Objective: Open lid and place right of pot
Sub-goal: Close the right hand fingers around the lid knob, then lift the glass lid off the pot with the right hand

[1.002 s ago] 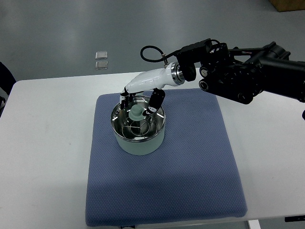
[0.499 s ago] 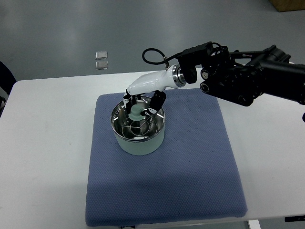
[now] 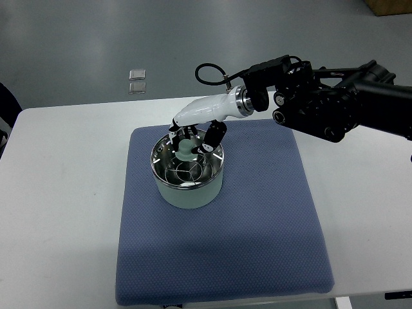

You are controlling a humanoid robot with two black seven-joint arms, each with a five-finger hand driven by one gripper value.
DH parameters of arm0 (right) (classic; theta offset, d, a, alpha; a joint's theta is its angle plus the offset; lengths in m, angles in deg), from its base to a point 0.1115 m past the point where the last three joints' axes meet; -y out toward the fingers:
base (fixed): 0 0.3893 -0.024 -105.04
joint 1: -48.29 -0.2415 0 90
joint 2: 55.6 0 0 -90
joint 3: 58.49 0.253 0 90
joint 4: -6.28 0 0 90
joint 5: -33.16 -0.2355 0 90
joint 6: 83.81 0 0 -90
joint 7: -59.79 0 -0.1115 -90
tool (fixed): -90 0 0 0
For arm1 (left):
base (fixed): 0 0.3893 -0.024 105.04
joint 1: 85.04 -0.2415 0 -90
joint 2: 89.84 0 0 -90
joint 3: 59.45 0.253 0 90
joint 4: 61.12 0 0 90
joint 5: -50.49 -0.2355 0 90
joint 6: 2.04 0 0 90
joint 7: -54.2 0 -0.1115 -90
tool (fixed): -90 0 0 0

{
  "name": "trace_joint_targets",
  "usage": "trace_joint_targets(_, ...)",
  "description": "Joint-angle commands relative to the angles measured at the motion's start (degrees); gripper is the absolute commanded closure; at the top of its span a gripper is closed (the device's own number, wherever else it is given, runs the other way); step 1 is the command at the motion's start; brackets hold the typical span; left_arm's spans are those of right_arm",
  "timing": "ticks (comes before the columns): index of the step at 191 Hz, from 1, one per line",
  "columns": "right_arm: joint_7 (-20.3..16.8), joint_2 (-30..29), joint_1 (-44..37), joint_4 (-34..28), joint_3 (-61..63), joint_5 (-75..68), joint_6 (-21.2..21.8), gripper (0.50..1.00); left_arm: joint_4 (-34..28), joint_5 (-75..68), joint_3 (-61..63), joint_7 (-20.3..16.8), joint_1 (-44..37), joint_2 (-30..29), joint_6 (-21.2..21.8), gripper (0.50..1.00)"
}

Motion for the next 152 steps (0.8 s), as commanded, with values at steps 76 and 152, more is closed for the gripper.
trace_joint_targets(76,0.8,0.0,0.7,0.0,2.1,-0.4,0.0,1.000,0.4,0.0,0.0,0.0,0.1,0.0,0.0,0.500)
trace_joint_targets(152,0.9,0.1,0.4,0.0,2.2,-0.6,0.0,1.000,0.4,0.0,0.0,0.0,0.1,0.0,0.0,0.500)
